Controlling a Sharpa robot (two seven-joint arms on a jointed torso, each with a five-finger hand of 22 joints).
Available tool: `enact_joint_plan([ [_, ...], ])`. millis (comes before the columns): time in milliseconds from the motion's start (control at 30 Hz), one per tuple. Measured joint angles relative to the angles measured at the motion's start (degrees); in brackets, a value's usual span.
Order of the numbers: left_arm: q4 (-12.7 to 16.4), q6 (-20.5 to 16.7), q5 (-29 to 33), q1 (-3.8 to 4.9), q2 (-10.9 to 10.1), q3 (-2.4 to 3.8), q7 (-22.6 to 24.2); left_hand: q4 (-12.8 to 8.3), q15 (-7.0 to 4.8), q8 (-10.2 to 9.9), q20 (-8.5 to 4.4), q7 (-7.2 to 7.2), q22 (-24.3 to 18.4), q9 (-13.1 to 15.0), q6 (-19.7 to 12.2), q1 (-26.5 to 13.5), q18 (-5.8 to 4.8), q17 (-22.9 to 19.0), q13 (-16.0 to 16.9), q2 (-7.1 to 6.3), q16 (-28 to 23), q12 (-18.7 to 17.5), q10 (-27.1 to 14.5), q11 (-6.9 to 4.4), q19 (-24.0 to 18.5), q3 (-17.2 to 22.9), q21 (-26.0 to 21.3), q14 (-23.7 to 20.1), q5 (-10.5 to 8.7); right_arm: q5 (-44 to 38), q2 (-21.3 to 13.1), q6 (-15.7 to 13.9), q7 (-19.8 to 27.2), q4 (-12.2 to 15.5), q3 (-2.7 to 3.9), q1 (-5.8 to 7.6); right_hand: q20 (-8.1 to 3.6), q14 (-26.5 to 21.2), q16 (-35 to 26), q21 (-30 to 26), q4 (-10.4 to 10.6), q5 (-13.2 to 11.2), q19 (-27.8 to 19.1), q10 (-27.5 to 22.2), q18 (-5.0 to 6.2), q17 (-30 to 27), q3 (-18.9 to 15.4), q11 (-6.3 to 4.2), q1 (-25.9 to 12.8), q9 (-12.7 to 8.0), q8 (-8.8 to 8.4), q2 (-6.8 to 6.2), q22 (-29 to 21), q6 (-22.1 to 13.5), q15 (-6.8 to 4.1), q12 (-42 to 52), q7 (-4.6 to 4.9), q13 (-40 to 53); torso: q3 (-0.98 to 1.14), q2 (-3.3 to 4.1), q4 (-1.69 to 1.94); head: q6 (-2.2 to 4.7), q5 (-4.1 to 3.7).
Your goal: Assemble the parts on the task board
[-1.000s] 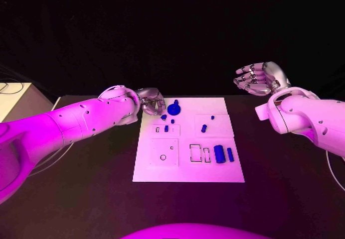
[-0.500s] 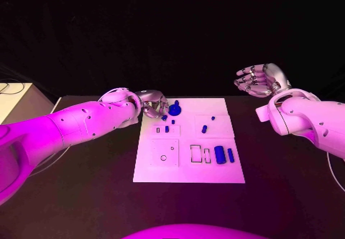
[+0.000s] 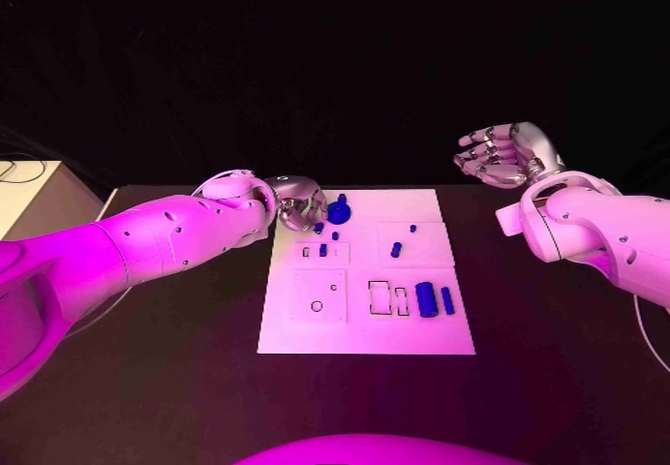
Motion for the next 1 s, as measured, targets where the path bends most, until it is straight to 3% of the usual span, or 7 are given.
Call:
enact_joint_plan([
  [767, -0.14, 3.71, -0.75, 0.05, 0.66, 0.1, -1.46, 0.88, -0.06, -1.48, 0.1, 0.09, 1.01, -1.12, 0.1, -1.73, 0.0, 1.47, 1.21, 0.08, 1.24, 3.05, -1.23, 0.01, 0.72, 1.01, 0.78, 0.74, 0.0, 0.0, 0.06, 0.25, -0.08, 0.02, 0.0, 0.0, 0.0, 0.0, -0.23, 0.0, 0.0, 0.0, 0.0, 0.0, 0.0, -0.05, 0.0, 0.0, 0.0, 0.0, 0.0, 0.0, -0.15, 0.1, 0.0, 0.0, 0.1, -0.06, -0.07, -0.04, 0.07, -0.26, -0.2],
  [1000, -0.2, 4.29, -0.73, 0.13, 0.78, 0.18, -1.77, 1.2, 0.1, -1.92, 0.1, 0.72, 1.08, -1.54, -0.53, -1.95, 0.0, 1.59, 1.2, 0.31, 1.42, 3.26, -1.23, 0.01, 0.72, 1.33, 0.78, 0.89, 0.0, 0.0, 0.07, 0.31, -0.09, -0.01, 0.0, 0.0, 0.0, 0.0, -0.23, 0.0, 0.0, 0.0, 0.0, 0.0, 0.0, -0.05, 0.0, 0.0, 0.0, 0.0, 0.0, 0.0, -0.15, 0.22, 0.0, 0.0, 0.22, -0.06, -0.07, -0.04, 0.06, -0.32, -0.2],
])
